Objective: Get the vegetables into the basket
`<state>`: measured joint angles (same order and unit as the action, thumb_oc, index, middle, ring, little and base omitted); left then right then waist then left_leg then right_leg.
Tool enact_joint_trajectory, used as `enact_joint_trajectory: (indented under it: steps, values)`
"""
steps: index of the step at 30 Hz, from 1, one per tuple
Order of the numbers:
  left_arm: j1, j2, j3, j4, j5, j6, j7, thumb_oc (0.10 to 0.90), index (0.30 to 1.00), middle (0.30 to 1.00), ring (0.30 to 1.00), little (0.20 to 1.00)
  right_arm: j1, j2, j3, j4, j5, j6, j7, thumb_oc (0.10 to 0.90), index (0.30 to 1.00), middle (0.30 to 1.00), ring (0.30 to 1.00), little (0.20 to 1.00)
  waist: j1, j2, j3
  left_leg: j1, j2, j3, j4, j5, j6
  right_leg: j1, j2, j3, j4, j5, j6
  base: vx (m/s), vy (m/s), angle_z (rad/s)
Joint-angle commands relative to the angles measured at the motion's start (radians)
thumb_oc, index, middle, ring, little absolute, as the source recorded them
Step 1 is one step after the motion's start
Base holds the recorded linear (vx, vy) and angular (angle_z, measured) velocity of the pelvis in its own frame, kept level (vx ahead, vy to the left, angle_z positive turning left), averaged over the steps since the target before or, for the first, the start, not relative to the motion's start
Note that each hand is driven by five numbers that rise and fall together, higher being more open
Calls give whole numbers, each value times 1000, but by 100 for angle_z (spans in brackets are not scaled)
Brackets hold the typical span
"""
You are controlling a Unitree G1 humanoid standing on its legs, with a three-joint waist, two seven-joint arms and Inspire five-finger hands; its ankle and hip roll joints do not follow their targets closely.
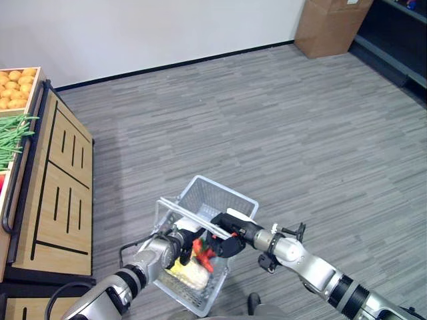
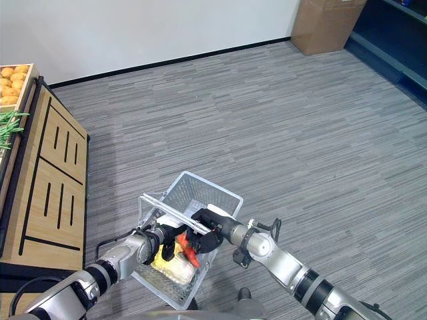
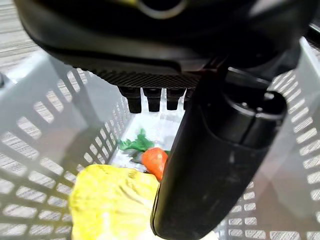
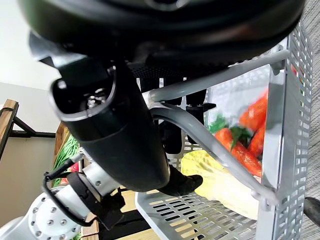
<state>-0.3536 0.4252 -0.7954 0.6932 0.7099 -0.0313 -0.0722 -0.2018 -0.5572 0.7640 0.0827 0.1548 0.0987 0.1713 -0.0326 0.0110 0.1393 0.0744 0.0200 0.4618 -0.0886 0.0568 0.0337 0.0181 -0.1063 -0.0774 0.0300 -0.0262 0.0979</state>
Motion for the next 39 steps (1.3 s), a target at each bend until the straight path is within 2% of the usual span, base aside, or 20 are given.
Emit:
enact_joint_trajectory:
  steps: [1,5,6,7,8,9,10,19,21,22,26,30,31,33,34,35,36,37,39]
  values:
    - [-106,-7,-5,-25,-2,-41,18,900,1000,1000,1000,1000,-77,95,-62,-103,29,-174,-12,400,300,300,300,300,25,8,-47,25,14,-29,69,-136,-23,-74,-13,-34,43,-4,24,-32,3,0]
    - [-98,7,3,-43,-14,-44,12,900,1000,1000,1000,1000,-48,91,-74,-40,-3,-164,-16,400,300,300,300,300,28,8,-48,25,13,-33,62,-132,-22,-73,-13,-37,40,1,24,-4,4,4]
    - [-62,64,40,-67,-19,-41,29,900,1000,1000,1000,1000,-25,75,-99,22,-63,-142,-24,400,300,300,300,300,36,12,-52,30,10,-38,55,-131,-22,-67,-15,-44,36,0,24,7,7,4]
    - [-37,100,41,-146,-50,-61,-14,900,1000,1000,1000,1000,-3,71,-111,65,-130,-142,-35,400,300,300,300,300,40,13,-59,33,8,-44,46,-128,-22,-61,-17,-50,29,3,25,13,10,4]
    - [-36,102,42,-150,-52,-59,-17,900,1000,1000,1000,1000,-4,73,-110,68,-132,-144,-36,400,300,300,300,300,40,13,-59,33,8,-44,45,-127,-22,-60,-17,-50,28,3,26,-1,-2,14]
    - [5,104,64,-187,-131,-62,-33,900,1000,1000,1000,1000,48,104,-157,186,-148,-138,-71,400,300,300,300,300,41,15,-64,32,6,-56,32,-120,-21,-57,-19,-61,21,8,25,-6,-6,17]
    - [14,102,75,-189,-147,-59,-34,900,1000,1000,1000,1000,62,107,-176,223,-156,-131,-78,400,300,300,300,300,41,15,-65,31,6,-57,30,-119,-21,-56,-20,-66,18,9,26,-2,-9,22]
    - [83,87,115,-114,-195,-47,-24,900,1000,1000,1000,1000,86,141,-299,533,-191,-115,-175,400,300,300,300,300,47,13,-71,37,5,-68,33,-122,-21,-41,-17,-70,2,14,23,4,-2,7]
    - [123,76,143,-64,-211,-36,-12,900,1000,1000,1000,1000,99,128,-363,607,-188,-105,-204,400,300,300,300,300,50,12,-71,34,4,-75,29,-118,-21,-41,-18,-73,-3,17,22,0,0,0]
    - [92,48,154,-5,-227,-17,-2,900,1000,1000,1000,1000,95,124,-392,676,-188,-105,-225,400,300,300,300,300,43,12,-74,30,3,-77,24,-114,-22,-46,-17,-75,-3,20,22,0,0,0]
    - [157,30,282,122,-315,13,31,900,1000,1000,1000,1000,130,96,-504,831,-183,-80,-245,400,300,300,300,300,50,9,-75,24,-3,-107,15,-112,-27,-43,-20,-81,-6,13,28,24,9,11]
    - [179,8,350,225,-364,28,63,900,1000,1000,1000,1000,139,96,-541,938,-186,-72,-259,400,300,300,300,300,53,3,-75,18,-3,-111,9,-104,-27,-44,-18,-87,-13,20,26,4,-6,10]
    - [192,-23,406,306,-431,37,88,900,1000,1000,1000,1000,140,104,-569,1016,-171,-68,-268,400,300,300,300,300,54,0,-73,18,-2,-114,7,-102,-29,-42,-18,-89,-15,21,25,0,0,0]
    - [196,-40,429,344,-466,39,93,900,1000,1000,1000,1000,139,110,-571,1049,-166,-67,-268,400,300,300,300,300,55,-2,-72,18,-1,-114,6,-100,-30,-43,-17,-90,-15,22,24,3,-13,3]
    - [207,-88,518,448,-617,43,110,900,1000,1000,1000,1000,138,132,-584,1126,-152,-67,-268,400,300,300,300,300,58,-10,-73,18,0,-114,3,-95,-31,-40,-15,-95,-20,23,21,5,-25,4]
    - [216,-112,560,498,-692,48,97,900,1000,1000,1000,1000,138,144,-591,1153,-139,-68,-262,400,300,300,300,300,58,-13,-74,18,1,-113,2,-93,-31,-38,-14,-97,-23,23,19,5,-25,5]
    - [215,-113,560,500,-693,47,97,900,1000,1000,1000,1000,137,144,-590,1154,-139,-68,-262,400,300,300,300,300,58,-13,-74,18,2,-113,2,-93,-31,-38,-14,-97,-23,23,19,8,-30,2]
    - [228,-145,615,581,-776,55,84,900,1000,1000,1000,1000,134,168,-599,1207,-121,-70,-259,400,300,300,300,300,60,-18,-74,18,5,-115,2,-91,-33,-35,-11,-98,-26,22,15,24,-34,0]
    - [237,-157,622,623,-734,60,93,900,1000,1000,1000,1000,140,195,-602,1247,-103,-72,-255,400,300,300,300,300,61,-21,-78,20,7,-117,1,-91,-36,-30,-7,-101,-32,20,12,32,-31,2]
